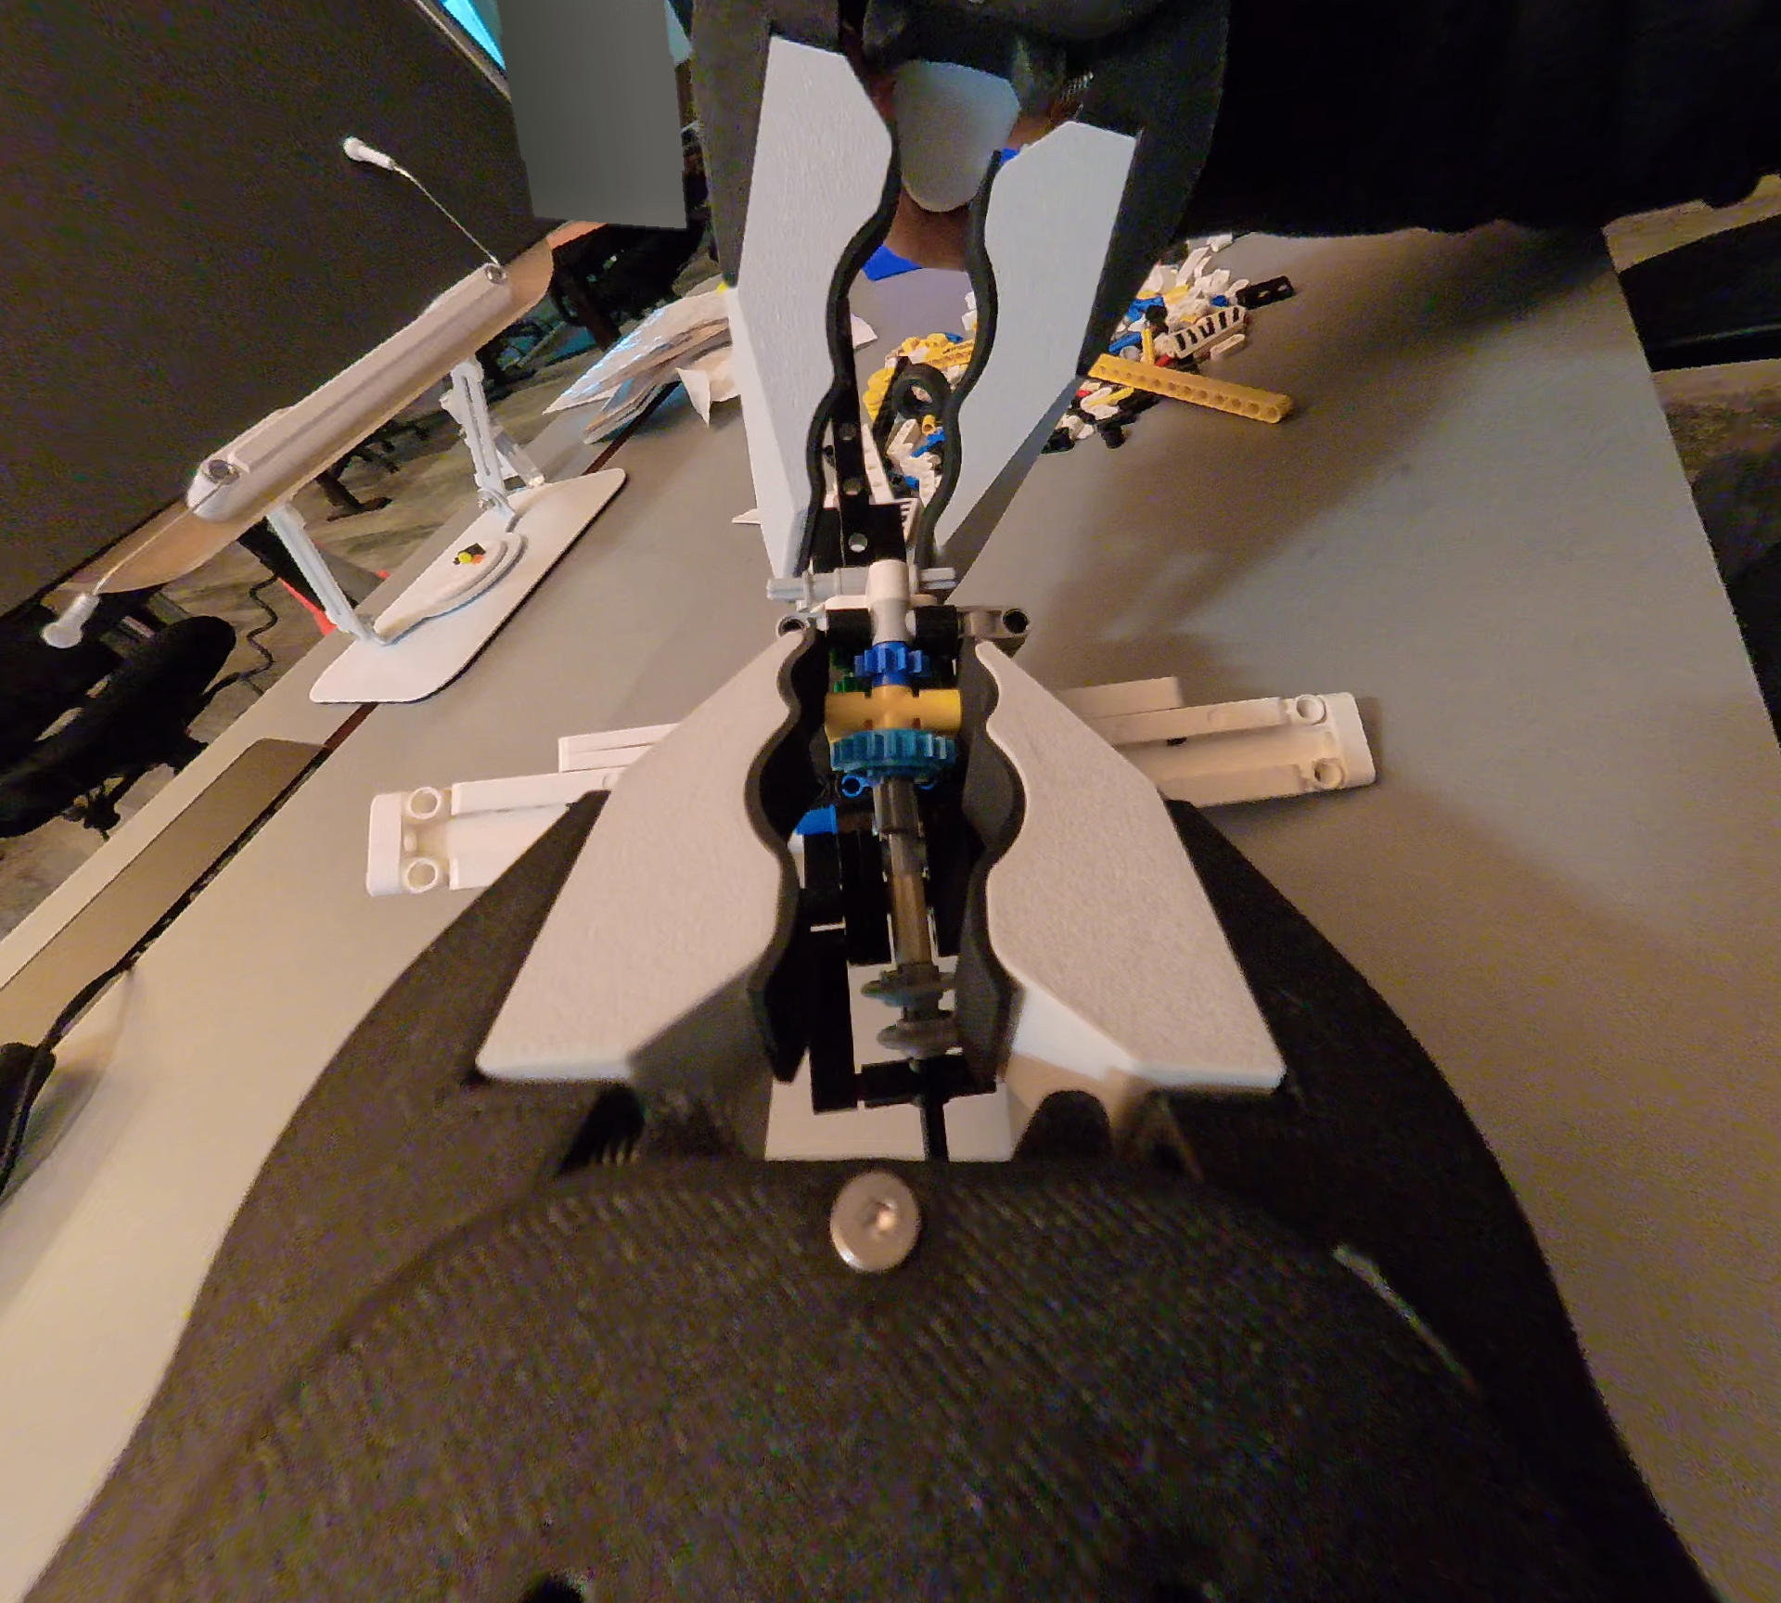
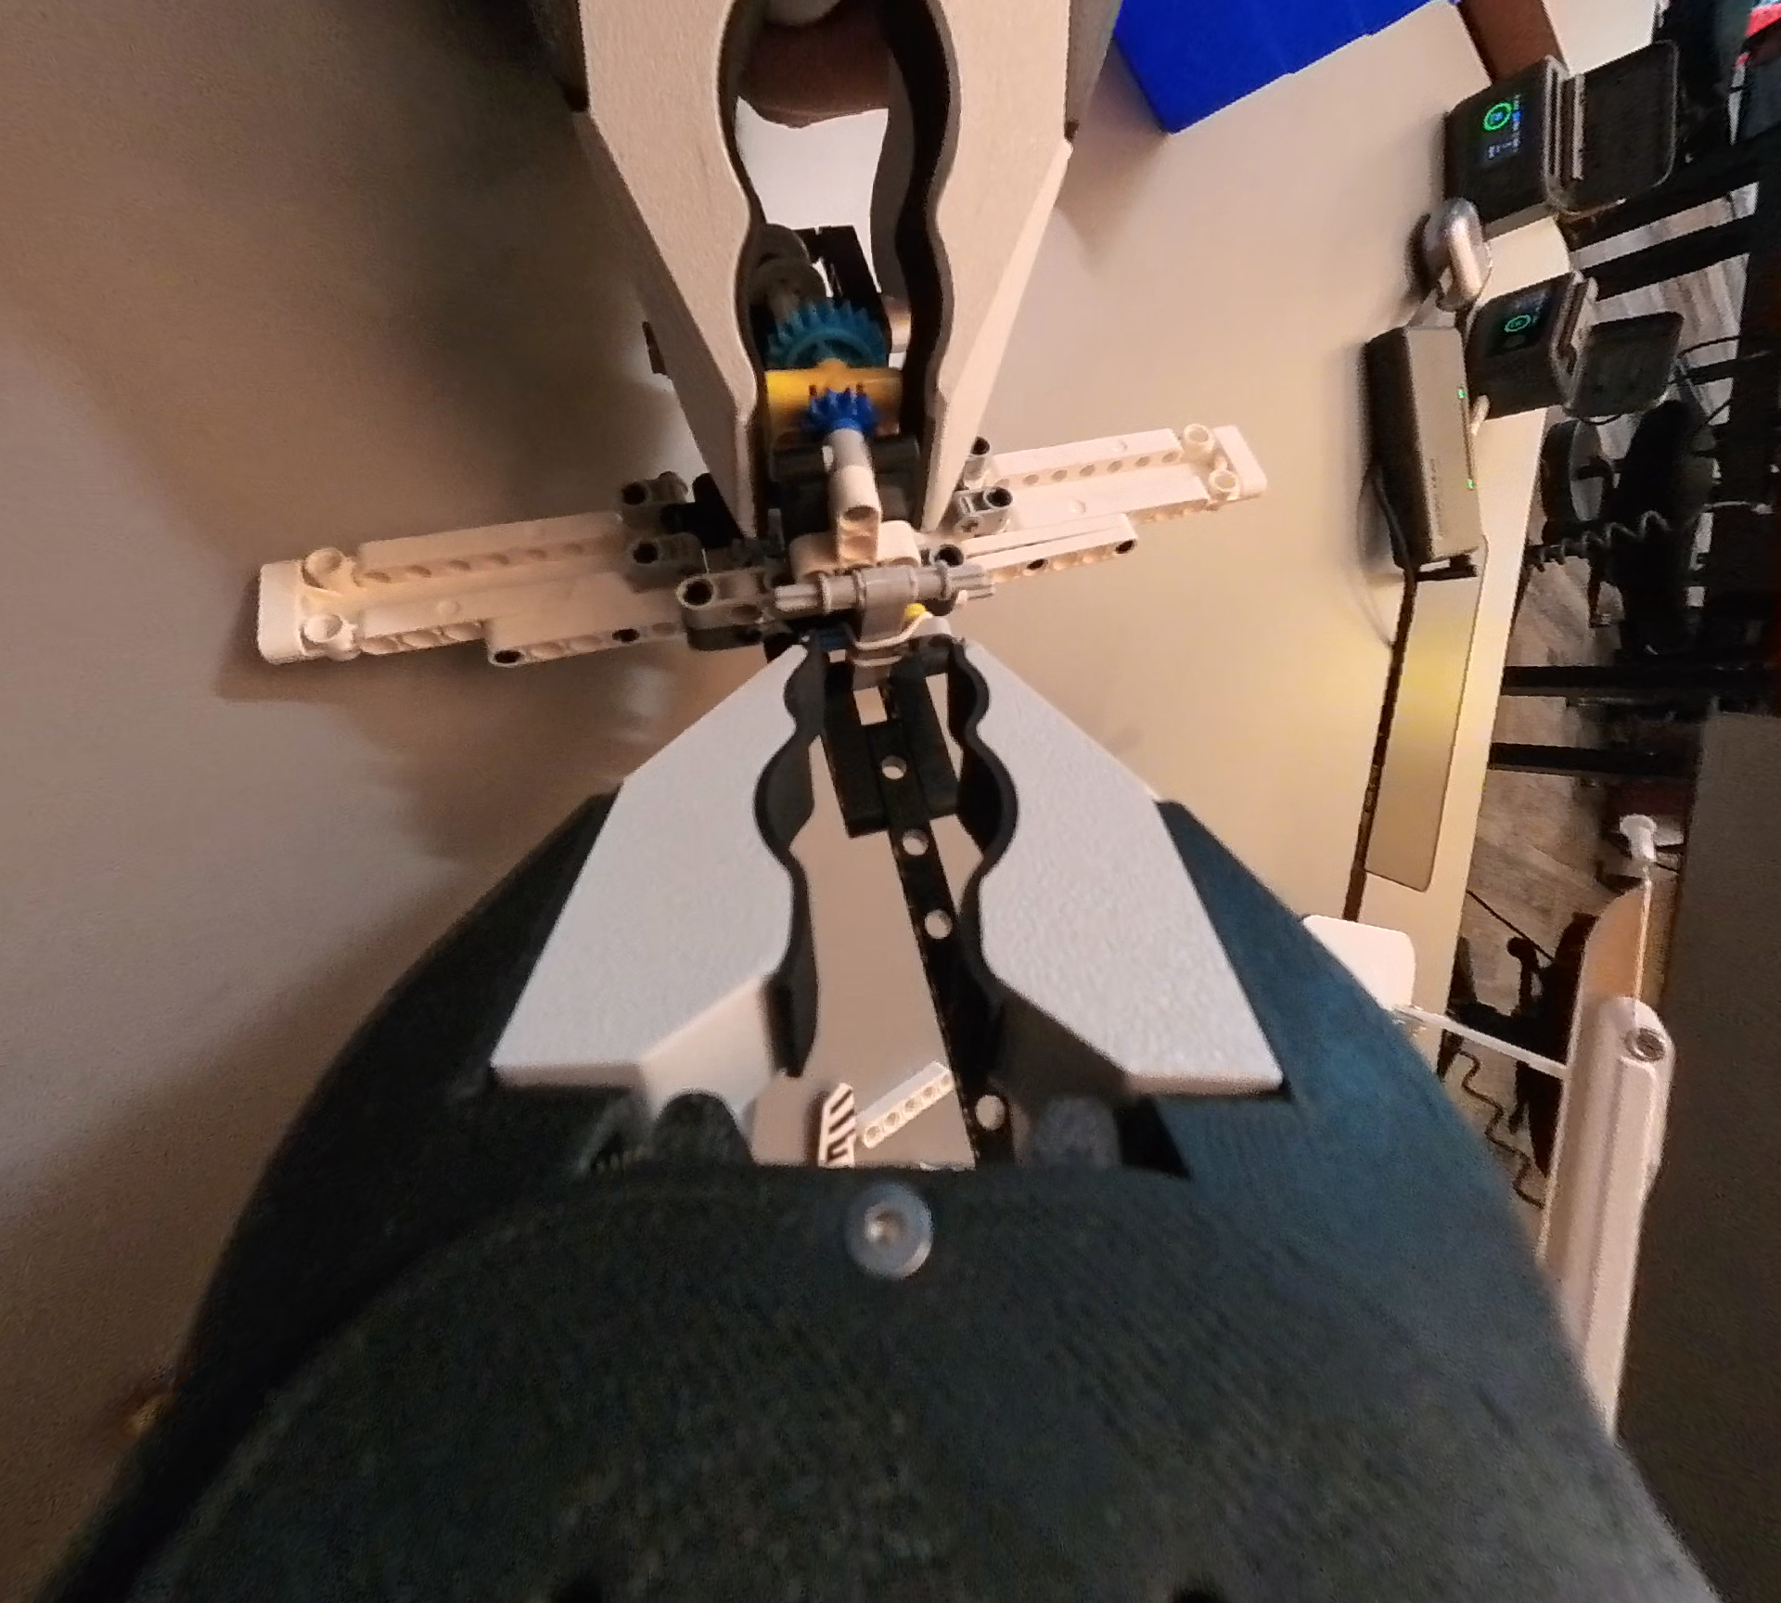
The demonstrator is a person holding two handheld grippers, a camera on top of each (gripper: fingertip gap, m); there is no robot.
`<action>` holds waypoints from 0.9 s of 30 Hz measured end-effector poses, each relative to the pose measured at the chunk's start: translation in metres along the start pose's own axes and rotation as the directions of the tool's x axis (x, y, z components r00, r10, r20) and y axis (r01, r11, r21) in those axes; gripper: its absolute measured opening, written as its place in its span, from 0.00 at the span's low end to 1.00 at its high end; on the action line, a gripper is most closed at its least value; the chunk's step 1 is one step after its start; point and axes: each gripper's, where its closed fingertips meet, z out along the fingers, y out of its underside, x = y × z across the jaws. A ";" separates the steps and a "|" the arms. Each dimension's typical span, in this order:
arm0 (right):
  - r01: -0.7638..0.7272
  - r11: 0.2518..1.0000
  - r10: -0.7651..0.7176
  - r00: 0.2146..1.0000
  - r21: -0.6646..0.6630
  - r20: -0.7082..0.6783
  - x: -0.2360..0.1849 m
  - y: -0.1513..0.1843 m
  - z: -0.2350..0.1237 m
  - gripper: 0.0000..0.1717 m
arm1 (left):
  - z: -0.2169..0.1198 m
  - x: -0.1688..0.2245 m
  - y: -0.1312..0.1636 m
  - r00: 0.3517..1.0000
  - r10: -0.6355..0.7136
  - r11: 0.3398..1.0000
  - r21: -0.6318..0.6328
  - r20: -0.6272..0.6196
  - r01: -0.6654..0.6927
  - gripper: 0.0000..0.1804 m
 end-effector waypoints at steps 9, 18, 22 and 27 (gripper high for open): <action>-0.032 0.999 0.032 0.999 -0.009 0.014 -0.001 0.002 0.003 0.09 | 0.001 -0.002 0.004 1.000 -0.015 1.000 -0.019 0.002 0.015 0.14; -0.056 0.995 0.061 0.996 0.086 -0.063 0.000 0.002 0.005 0.08 | 0.000 -0.006 0.005 1.000 -0.018 1.000 -0.007 0.011 0.018 0.13; -0.106 0.983 0.119 0.989 0.151 -0.086 -0.001 0.003 0.003 0.09 | 0.001 -0.004 0.004 1.000 0.002 1.000 0.001 0.008 -0.002 0.13; -0.123 0.979 0.138 0.987 0.162 -0.085 -0.007 0.006 0.002 0.09 | 0.004 0.001 0.007 1.000 0.003 1.000 -0.012 -0.019 -0.003 0.14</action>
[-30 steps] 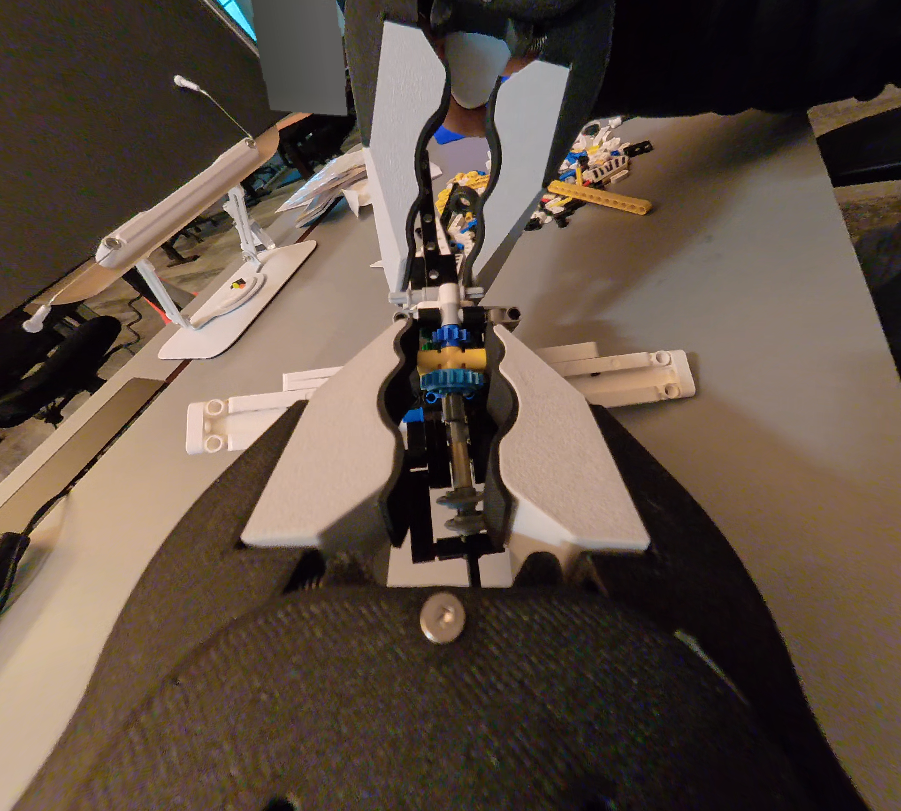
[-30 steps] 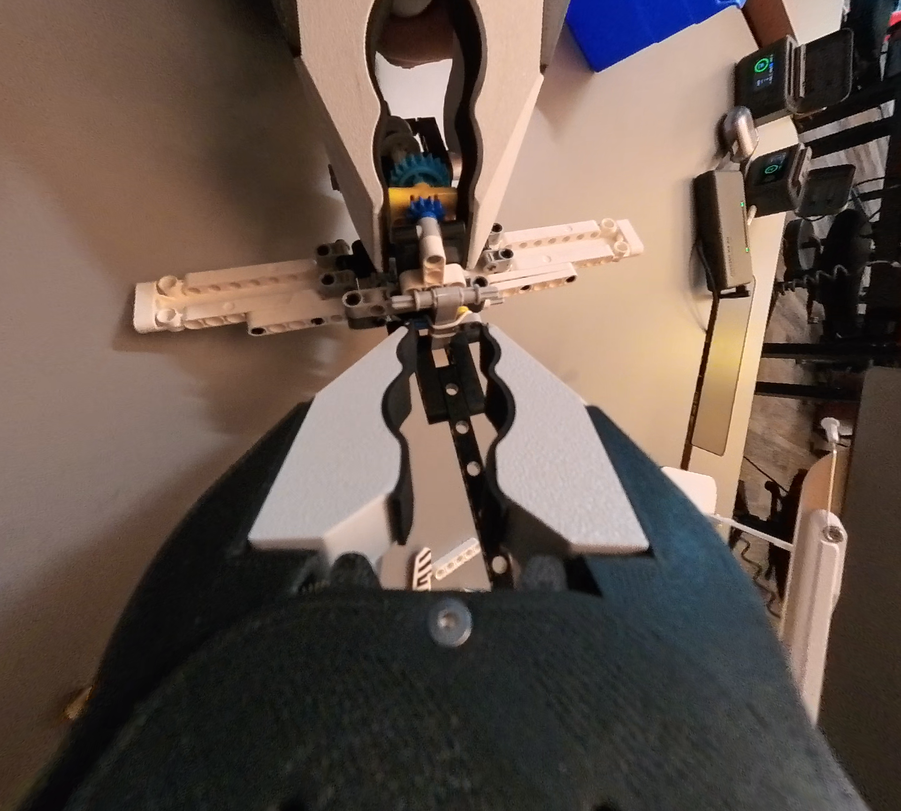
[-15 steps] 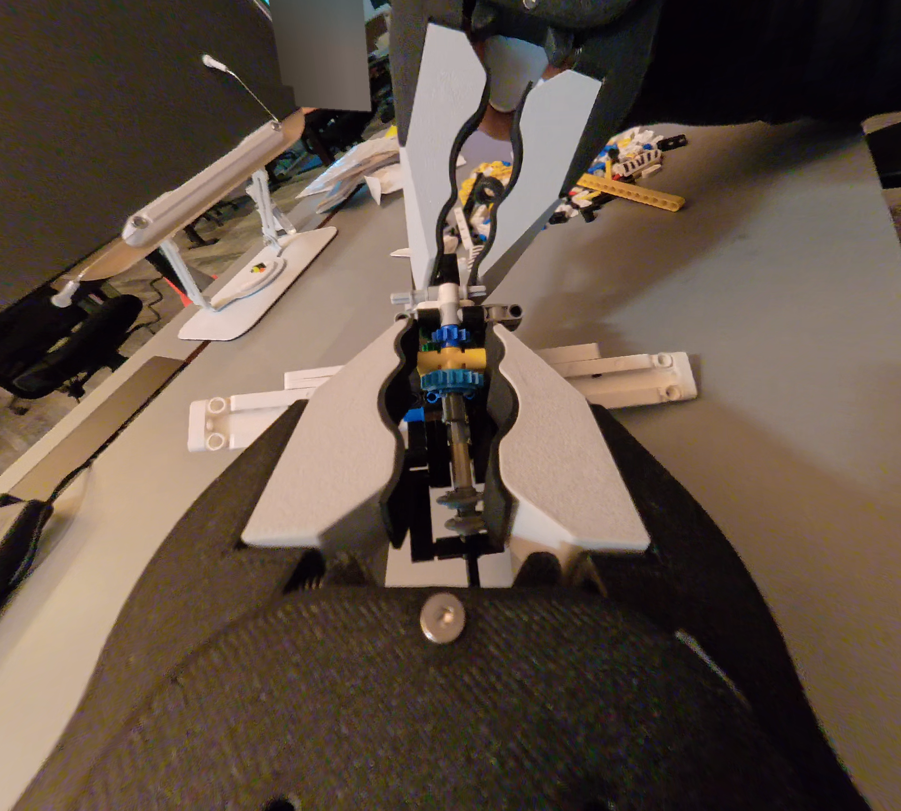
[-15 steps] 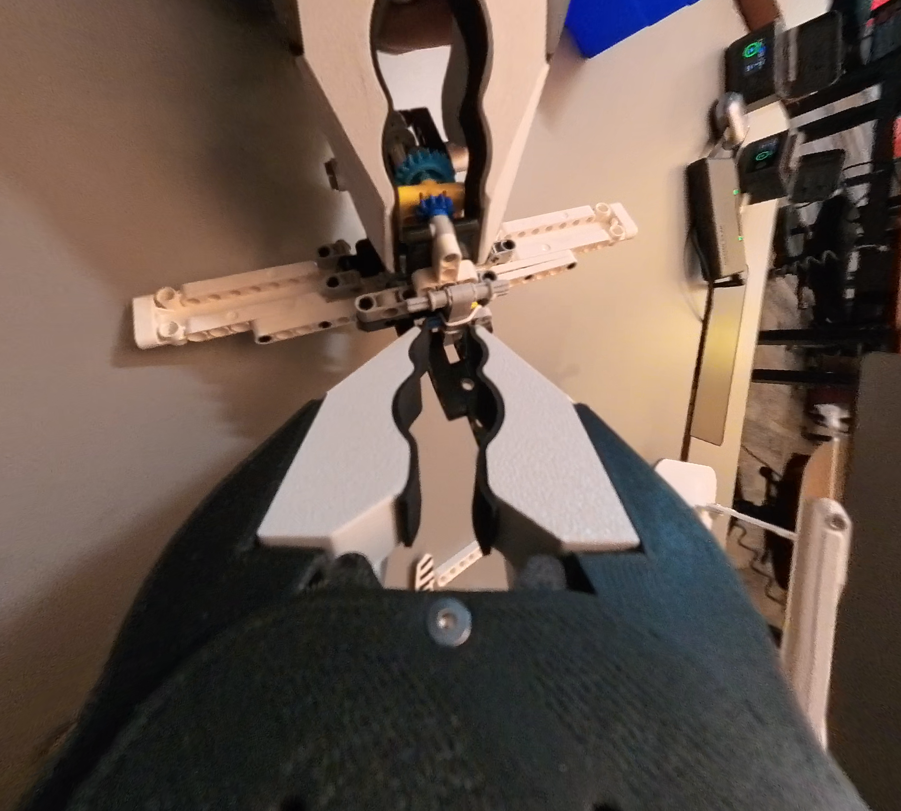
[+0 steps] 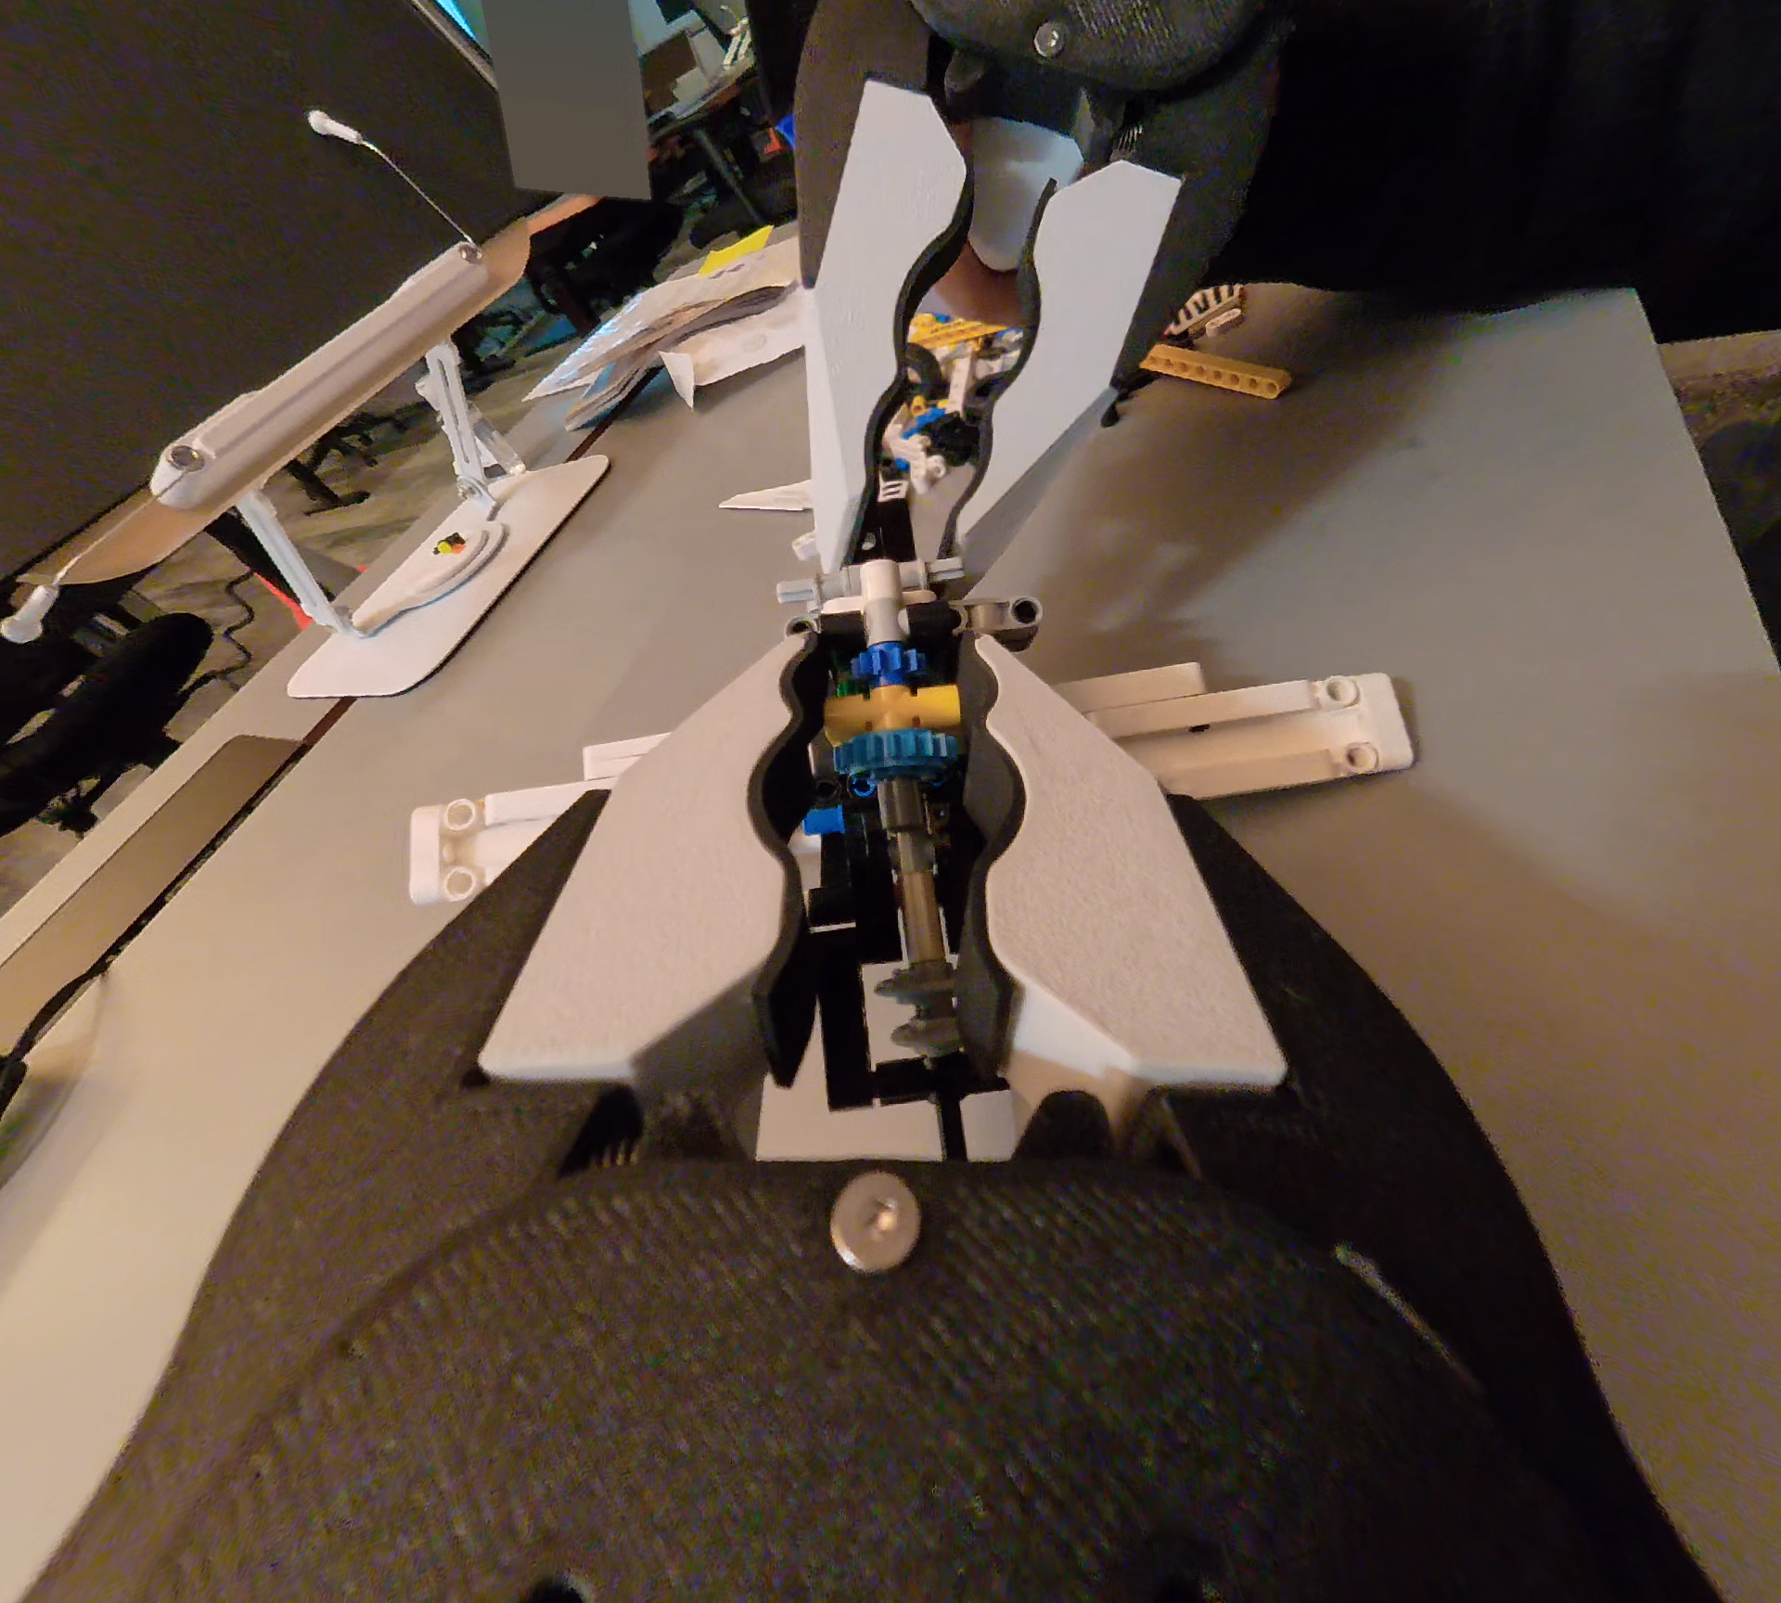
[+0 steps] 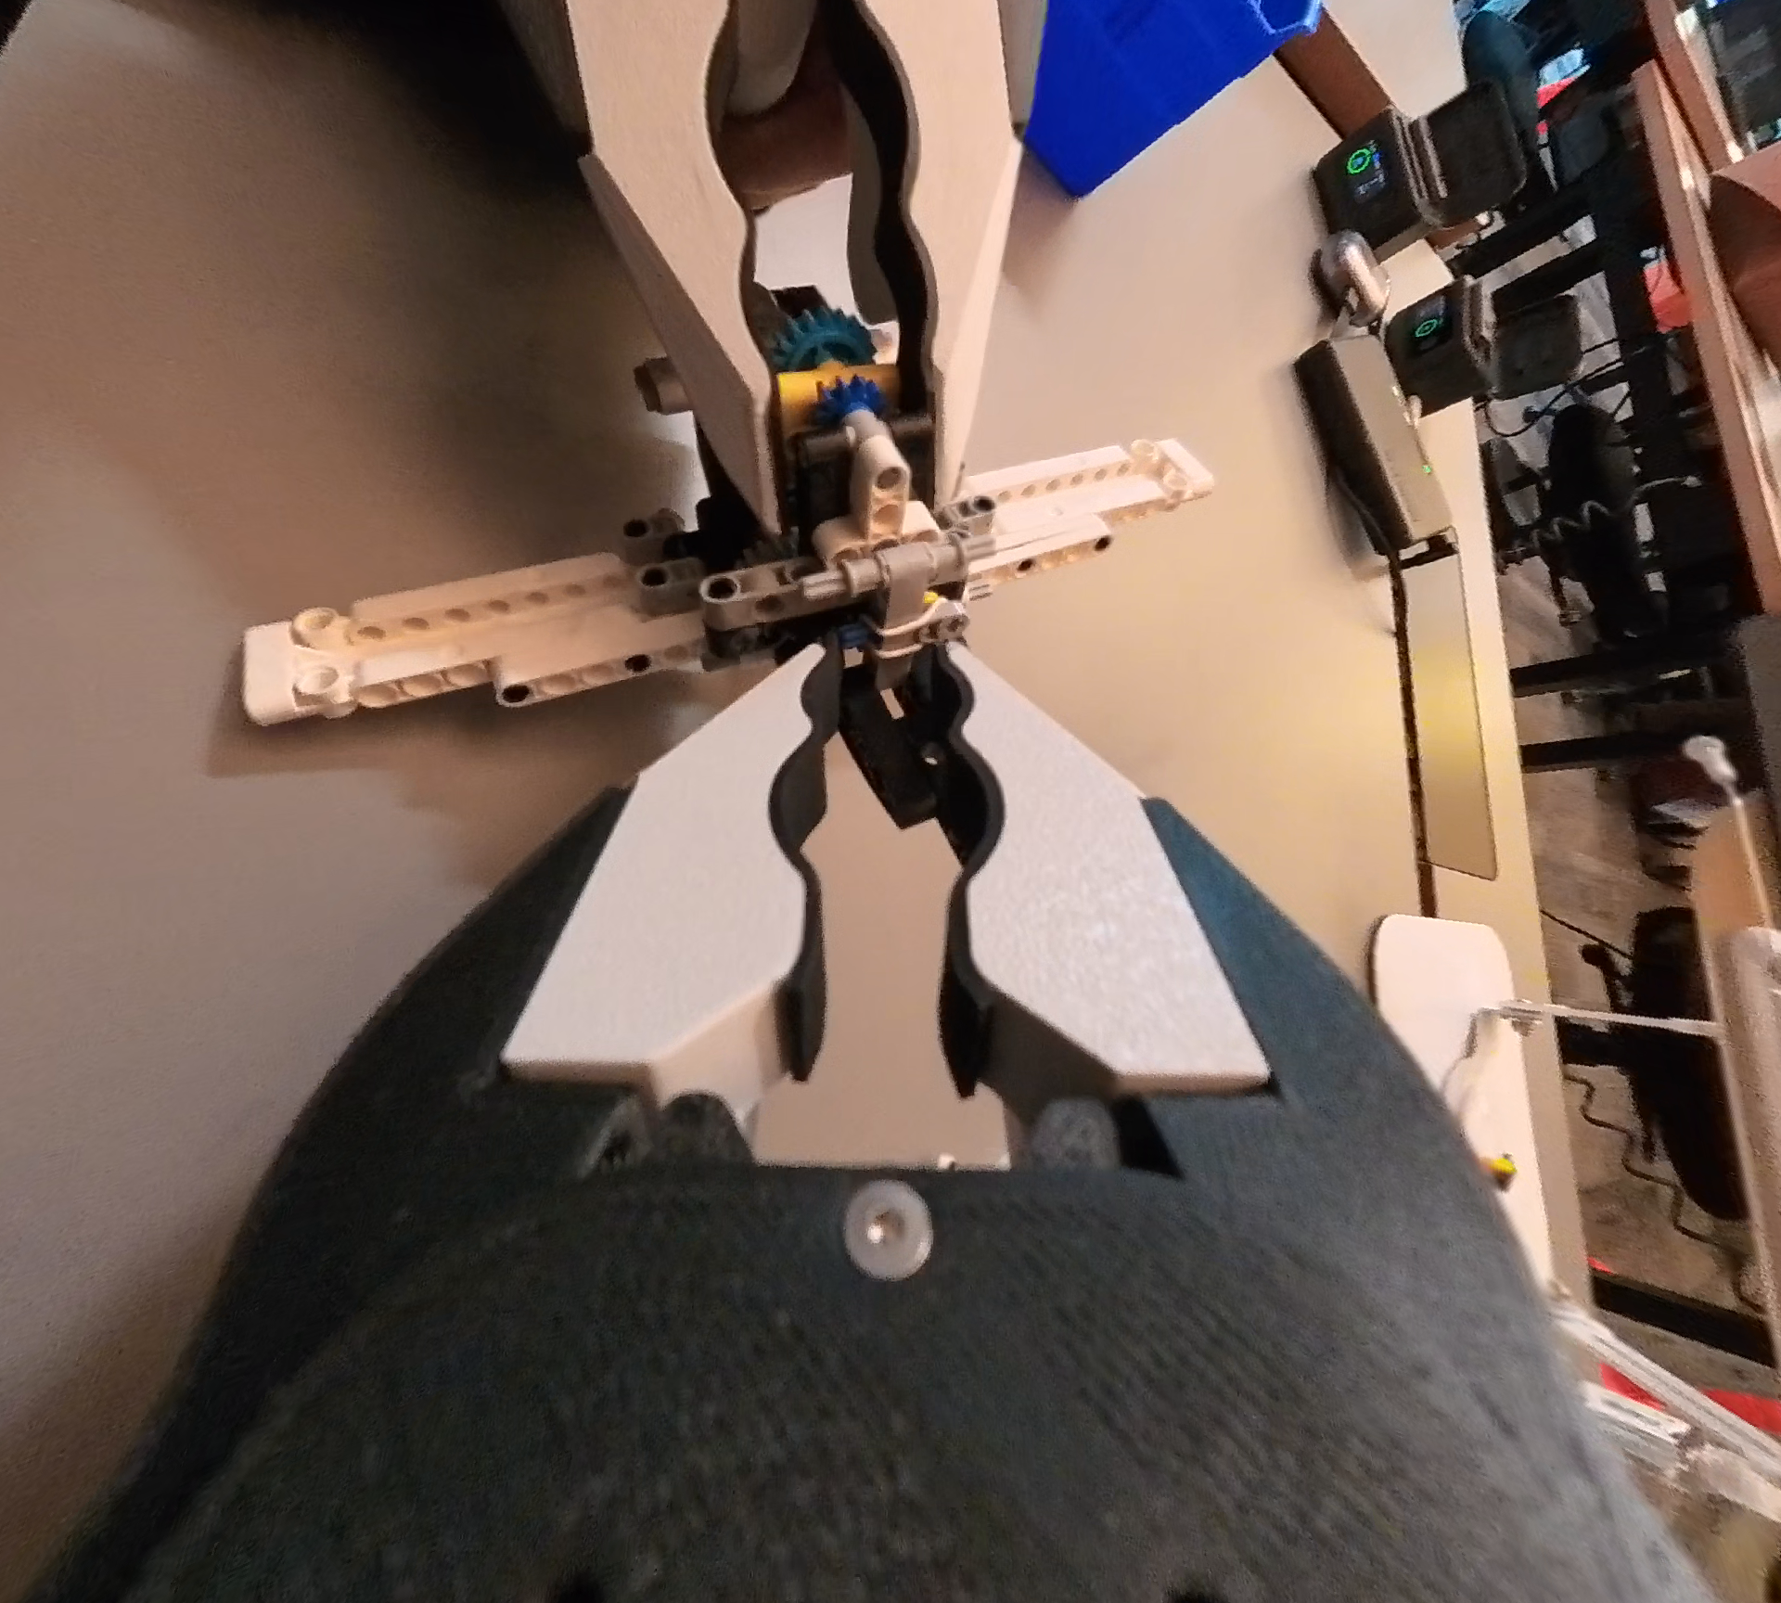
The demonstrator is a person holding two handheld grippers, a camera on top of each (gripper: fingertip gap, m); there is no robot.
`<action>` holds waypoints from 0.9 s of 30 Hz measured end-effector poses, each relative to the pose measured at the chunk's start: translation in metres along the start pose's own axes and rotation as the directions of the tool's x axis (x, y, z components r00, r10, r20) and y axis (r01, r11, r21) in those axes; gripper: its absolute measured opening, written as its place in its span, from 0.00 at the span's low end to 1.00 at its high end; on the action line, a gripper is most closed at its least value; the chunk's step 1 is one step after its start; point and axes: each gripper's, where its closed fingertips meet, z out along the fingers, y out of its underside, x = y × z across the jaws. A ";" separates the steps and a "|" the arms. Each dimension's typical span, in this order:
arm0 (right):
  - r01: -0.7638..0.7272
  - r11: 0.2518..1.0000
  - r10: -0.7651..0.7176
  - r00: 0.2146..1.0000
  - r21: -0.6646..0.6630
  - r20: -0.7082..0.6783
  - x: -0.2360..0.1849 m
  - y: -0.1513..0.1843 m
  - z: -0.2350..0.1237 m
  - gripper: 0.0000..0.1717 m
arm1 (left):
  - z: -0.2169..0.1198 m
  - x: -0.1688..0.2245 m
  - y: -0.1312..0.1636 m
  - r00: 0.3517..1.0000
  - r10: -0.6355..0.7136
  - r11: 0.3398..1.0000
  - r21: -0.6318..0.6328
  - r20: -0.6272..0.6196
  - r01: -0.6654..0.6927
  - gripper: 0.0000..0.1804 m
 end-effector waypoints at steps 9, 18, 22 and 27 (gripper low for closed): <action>-0.035 0.998 0.034 0.999 0.058 0.032 -0.002 -0.002 -0.008 0.11 | 0.002 0.003 0.002 1.000 0.008 1.000 -0.015 -0.009 -0.008 0.14; -0.174 0.969 0.162 0.984 0.175 0.080 0.010 -0.011 -0.025 0.02 | -0.002 0.005 -0.008 0.999 -0.009 0.999 0.049 -0.040 0.010 0.14; -0.326 0.878 0.235 0.931 0.349 0.279 0.012 -0.036 -0.055 0.00 | -0.012 0.007 -0.016 0.984 -0.106 0.985 0.118 -0.143 0.124 0.14; -0.561 0.743 0.338 0.785 0.366 0.519 0.035 -0.040 -0.087 0.21 | -0.008 0.026 -0.013 0.969 -0.082 0.991 0.082 -0.233 0.103 0.13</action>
